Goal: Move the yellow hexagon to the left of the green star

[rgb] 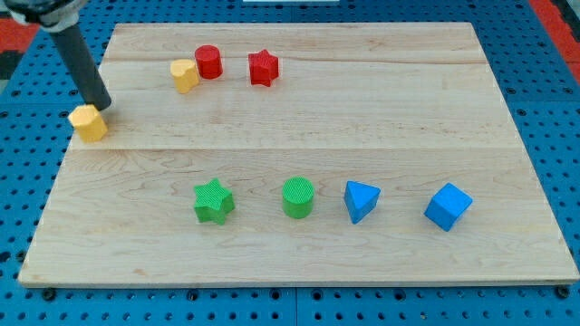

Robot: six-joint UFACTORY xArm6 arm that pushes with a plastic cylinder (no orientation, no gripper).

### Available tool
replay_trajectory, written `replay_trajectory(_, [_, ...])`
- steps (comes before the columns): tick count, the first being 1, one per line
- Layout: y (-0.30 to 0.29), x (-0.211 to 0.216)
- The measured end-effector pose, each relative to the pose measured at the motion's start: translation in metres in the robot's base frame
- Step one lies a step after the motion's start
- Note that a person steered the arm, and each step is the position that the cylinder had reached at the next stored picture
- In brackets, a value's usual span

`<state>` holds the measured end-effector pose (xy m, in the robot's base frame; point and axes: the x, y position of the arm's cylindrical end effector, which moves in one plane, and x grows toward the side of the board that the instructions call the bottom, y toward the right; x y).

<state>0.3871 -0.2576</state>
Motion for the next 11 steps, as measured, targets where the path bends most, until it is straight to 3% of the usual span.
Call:
replay_trajectory(1, [0.022, 0.039])
replay_trajectory(2, [0.014, 0.006])
replay_trajectory(3, [-0.045, -0.023])
replay_trajectory(4, [-0.041, 0.016])
replay_trajectory(6, [0.049, 0.094])
replay_trajectory(7, [0.062, 0.094])
replay_trajectory(8, [-0.002, 0.087])
replay_trajectory(9, [-0.009, 0.118])
replay_trajectory(10, [0.053, 0.138])
replay_trajectory(11, [0.065, 0.139])
